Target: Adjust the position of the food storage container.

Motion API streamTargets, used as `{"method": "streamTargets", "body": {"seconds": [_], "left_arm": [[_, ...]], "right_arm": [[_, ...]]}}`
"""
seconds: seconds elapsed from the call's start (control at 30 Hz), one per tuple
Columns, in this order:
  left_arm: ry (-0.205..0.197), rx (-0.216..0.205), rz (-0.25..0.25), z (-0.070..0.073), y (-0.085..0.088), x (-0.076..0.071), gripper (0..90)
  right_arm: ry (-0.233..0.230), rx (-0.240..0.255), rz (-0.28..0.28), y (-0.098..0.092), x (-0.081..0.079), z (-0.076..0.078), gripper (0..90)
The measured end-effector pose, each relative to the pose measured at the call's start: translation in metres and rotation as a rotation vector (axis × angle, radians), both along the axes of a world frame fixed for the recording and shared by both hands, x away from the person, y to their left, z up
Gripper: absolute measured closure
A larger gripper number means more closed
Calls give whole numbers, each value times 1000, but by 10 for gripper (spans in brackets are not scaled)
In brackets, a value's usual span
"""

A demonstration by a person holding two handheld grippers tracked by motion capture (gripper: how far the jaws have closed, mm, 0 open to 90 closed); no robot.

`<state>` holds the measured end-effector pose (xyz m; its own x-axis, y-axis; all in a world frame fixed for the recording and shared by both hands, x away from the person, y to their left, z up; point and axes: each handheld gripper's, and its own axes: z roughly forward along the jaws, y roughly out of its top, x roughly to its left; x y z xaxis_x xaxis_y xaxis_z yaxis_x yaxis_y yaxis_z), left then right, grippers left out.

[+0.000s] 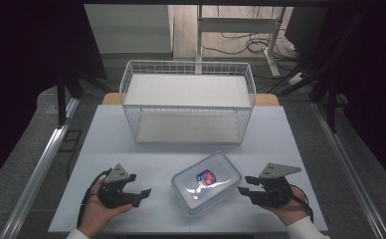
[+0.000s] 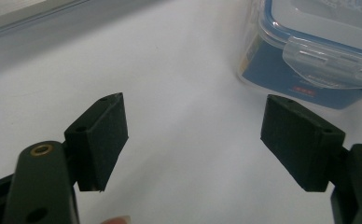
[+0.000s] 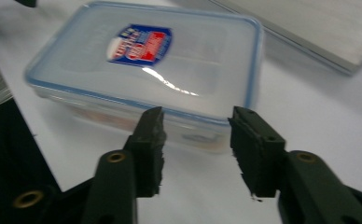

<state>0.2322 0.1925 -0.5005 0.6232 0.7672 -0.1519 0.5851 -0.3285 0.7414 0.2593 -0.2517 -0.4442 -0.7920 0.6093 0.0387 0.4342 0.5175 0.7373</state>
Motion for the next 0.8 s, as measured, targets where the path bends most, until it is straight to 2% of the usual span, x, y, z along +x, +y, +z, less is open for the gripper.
{"method": "streamTargets", "body": {"seconds": [0.03, 0.1, 0.2, 0.23, 0.37, 0.5, 0.8], "left_arm": [[1, -3, 3, 0, 0, -1, 226], [2, -5, 3, 0, 0, -1, 226], [7, -2, 3, 0, 0, -2, 226], [7, -3, 3, 0, 0, -2, 226], [6, 1, -1, -1, 0, -2, 227], [10, 3, 0, -1, 1, -2, 227], [13, 4, 9, -2, 3, -5, 228]], "right_arm": [[1, 10, 33, 6, -3, 3, 624], [6, 15, 53, 9, -5, 4, 646], [33, 6, 140, 24, -11, 4, 726], [33, 6, 140, 24, -11, 4, 726], [44, -21, 207, 44, -16, -2, 811], [55, -22, 229, 51, -16, -6, 871], [135, -108, 340, 83, -20, -31, 890]]}}
